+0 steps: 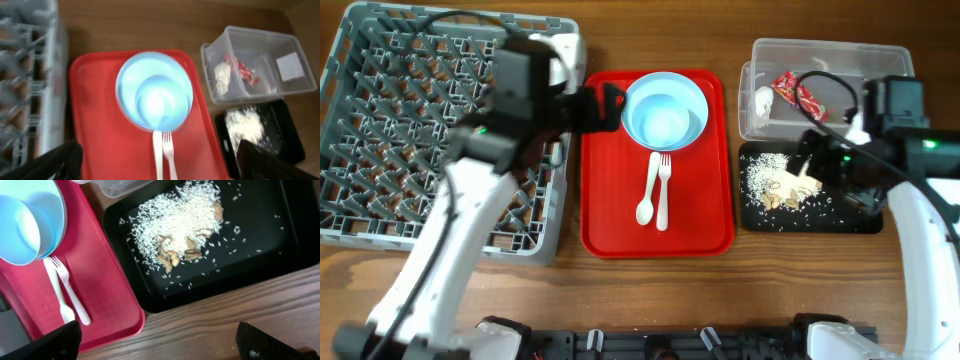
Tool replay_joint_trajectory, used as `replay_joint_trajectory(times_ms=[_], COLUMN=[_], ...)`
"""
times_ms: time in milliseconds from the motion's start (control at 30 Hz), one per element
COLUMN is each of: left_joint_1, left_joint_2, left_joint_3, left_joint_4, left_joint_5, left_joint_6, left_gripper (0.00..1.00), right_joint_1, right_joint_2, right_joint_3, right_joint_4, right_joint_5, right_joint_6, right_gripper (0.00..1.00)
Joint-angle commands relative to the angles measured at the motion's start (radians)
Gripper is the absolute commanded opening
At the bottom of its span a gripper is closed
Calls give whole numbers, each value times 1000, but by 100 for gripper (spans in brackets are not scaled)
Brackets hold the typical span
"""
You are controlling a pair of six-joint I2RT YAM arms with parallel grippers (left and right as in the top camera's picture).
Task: Sort waste into correct bins and load items into the dishwasher rack
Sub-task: 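Reach the left gripper to the blue bowl on the blue plate, then grasp the blue bowl rim with the left gripper and lift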
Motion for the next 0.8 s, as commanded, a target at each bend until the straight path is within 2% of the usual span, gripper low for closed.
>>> replay_joint_trajectory(times_ms=[0, 167, 467, 600, 767], left_joint_1=[-71, -137, -240, -277, -300], left_joint_2=[124, 266, 446, 496, 544], left_joint_3=[10, 10, 9, 9, 9], left_joint_4=[95, 209, 383, 402, 403], left_joint_5=[-60, -64, -70, -122, -191], left_joint_6=[18, 18, 47, 47, 47], left_gripper=[100, 100, 100, 99, 92], right_joint_1=[-94, -188, -195, -195, -195], right_joint_2=[-20, -20, -20, -20, -20], right_joint_3=[27, 27, 27, 27, 27], right_joint_4=[-13, -27, -49, -50, -52], right_joint_5=[-92, -113, -113, -113, -113], right_joint_6=[-76, -113, -156, -158, -163], right_gripper=[100, 100, 100, 100, 100])
